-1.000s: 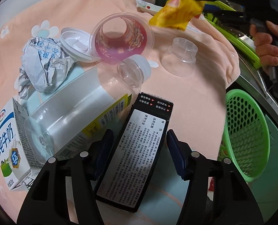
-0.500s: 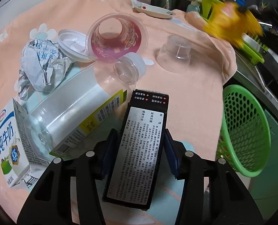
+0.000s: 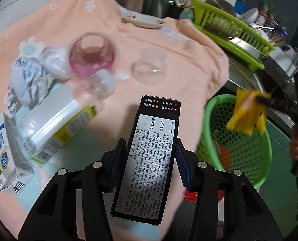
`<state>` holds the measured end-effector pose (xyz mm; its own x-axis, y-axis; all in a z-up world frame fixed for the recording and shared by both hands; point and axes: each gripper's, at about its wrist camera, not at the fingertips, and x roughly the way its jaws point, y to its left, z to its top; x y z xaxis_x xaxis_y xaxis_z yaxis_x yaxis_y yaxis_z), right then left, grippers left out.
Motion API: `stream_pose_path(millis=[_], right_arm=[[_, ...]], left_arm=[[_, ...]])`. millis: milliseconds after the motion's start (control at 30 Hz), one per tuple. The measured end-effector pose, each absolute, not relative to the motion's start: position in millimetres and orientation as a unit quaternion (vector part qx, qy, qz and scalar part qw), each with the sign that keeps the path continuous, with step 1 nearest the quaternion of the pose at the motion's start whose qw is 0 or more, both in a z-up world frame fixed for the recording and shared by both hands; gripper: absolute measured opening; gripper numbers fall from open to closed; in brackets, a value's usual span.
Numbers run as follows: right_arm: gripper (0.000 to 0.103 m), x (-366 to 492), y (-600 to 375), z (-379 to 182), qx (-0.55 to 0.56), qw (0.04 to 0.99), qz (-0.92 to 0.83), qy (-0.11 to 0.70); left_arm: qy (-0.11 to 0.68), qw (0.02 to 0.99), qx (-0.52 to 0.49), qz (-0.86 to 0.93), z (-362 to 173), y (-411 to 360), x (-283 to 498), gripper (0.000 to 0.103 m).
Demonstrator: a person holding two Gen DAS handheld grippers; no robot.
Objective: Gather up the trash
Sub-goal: 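Carry the yellow wrapper into the green basket and open the right gripper while the left carries the box, then lower the black box into the green basket and open the left gripper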
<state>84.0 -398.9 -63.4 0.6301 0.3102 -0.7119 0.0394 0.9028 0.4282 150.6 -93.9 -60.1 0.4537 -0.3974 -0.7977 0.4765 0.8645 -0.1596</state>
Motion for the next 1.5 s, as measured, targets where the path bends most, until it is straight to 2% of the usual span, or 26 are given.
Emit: stream_pose_path(millis=[333, 567, 833, 1033, 1500], right_arm=[[0.023, 42.7, -417.4, -109.8, 0.147, 0.861, 0.008, 0.486], [0.027, 34.0, -423.6, -119.8, 0.137, 0.857, -0.008, 0.497], [0.039, 23.8, -429.1, -115.5, 0.133, 0.864, -0.013, 0.486], [0.041, 15.3, -435.7, -108.9, 0.141, 0.869, -0.015, 0.474], [0.053, -15.2, -451.6, -86.6, 0.159, 0.888, -0.026, 0.431]], left_arm=[[0.448, 0.838, 0.047, -0.309, -50.8, -140.1, 136.9, 0.048], [0.448, 0.822, 0.059, -0.346, -50.1, -180.8, 124.8, 0.048], [0.451, 0.806, 0.066, -0.377, -52.7, -221.8, 112.9, 0.048], [0.462, 0.792, 0.073, -0.392, -59.5, -246.5, 106.5, 0.048], [0.510, 0.757, 0.078, -0.402, -102.5, -308.6, 94.9, 0.049]])
